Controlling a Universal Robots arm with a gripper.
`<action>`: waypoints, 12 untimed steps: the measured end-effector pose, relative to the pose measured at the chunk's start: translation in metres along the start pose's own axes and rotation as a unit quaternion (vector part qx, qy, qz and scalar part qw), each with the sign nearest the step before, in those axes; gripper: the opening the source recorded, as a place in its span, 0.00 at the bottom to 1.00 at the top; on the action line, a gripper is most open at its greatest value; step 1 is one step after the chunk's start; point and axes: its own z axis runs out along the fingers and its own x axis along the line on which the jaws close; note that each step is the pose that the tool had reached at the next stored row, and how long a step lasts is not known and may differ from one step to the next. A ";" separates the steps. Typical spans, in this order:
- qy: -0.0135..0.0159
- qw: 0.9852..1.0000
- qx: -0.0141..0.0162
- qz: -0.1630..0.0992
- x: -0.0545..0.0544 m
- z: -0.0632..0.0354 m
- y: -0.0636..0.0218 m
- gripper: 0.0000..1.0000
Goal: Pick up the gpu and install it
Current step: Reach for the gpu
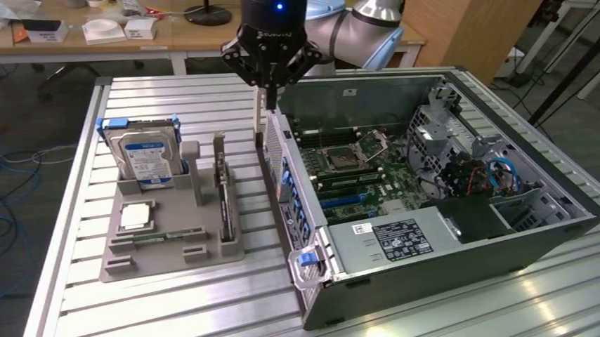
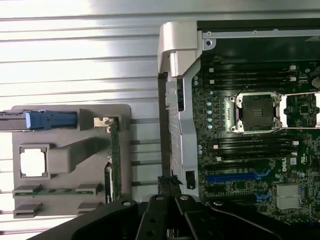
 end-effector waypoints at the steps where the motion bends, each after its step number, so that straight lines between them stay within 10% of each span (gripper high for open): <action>1: 0.000 1.000 0.000 0.000 0.001 0.0000 -0.0001 0.11; 12: 0.000 1.000 0.000 0.000 0.021 0.0000 -0.0016 0.11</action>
